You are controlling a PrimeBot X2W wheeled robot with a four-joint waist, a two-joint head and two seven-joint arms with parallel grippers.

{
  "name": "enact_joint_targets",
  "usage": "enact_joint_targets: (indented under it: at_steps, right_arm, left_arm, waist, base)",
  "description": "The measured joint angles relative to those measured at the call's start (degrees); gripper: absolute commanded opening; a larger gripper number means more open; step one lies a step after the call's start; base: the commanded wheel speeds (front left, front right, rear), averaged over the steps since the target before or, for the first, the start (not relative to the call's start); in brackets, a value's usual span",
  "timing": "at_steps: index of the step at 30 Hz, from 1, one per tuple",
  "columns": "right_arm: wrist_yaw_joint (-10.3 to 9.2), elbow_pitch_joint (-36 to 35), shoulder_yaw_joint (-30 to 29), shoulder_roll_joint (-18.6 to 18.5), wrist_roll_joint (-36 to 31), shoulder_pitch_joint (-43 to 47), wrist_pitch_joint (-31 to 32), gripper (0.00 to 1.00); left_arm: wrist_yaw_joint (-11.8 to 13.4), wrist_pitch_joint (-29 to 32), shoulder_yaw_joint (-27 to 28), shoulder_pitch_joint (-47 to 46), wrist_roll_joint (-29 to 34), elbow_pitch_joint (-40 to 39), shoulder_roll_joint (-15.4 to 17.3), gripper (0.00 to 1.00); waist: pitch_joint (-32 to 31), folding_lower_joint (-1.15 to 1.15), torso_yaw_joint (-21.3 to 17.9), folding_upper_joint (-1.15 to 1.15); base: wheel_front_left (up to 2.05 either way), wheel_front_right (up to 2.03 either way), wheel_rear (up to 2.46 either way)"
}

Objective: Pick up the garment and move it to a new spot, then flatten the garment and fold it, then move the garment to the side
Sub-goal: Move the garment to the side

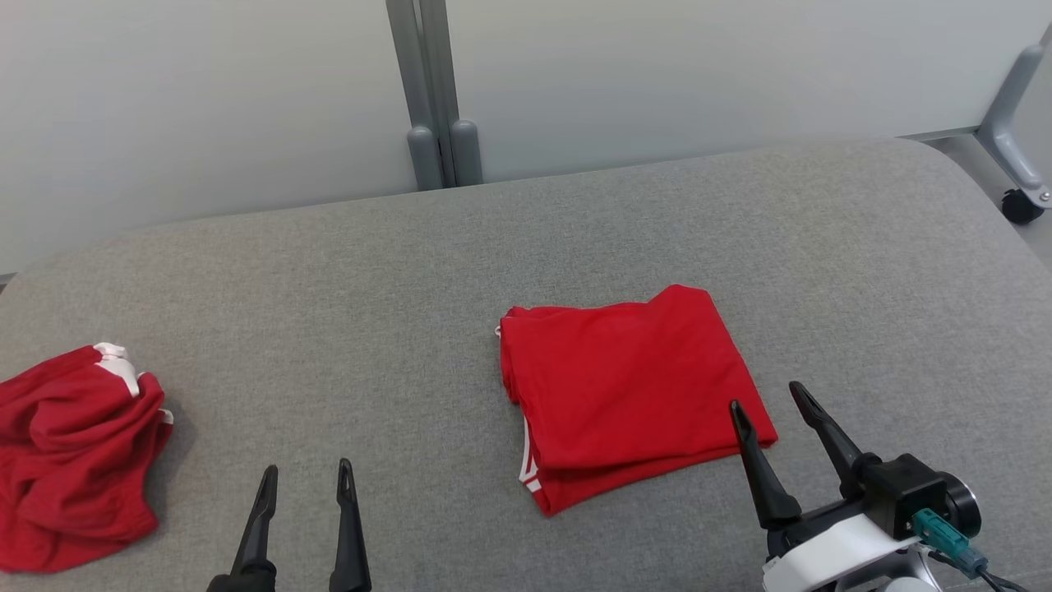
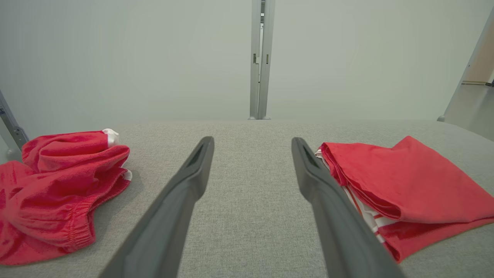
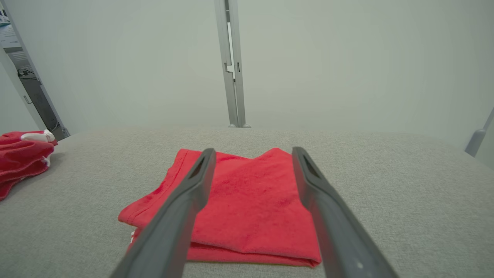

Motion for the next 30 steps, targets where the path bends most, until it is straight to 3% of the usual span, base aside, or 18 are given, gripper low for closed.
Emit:
enact_joint_targets:
  at_steps: [30]
  right_arm:
    - [0.00,0.6,2.3,-1.1,2.6,-0.7,0.0,1.00]
  left_arm:
    - [0.2,0.0,-1.2,-0.5,-0.9,0.2,0.0,1.00]
  waist:
    - [2.2,0.00,1.1,0.00]
  base:
    - [0.00,0.00,0.00]
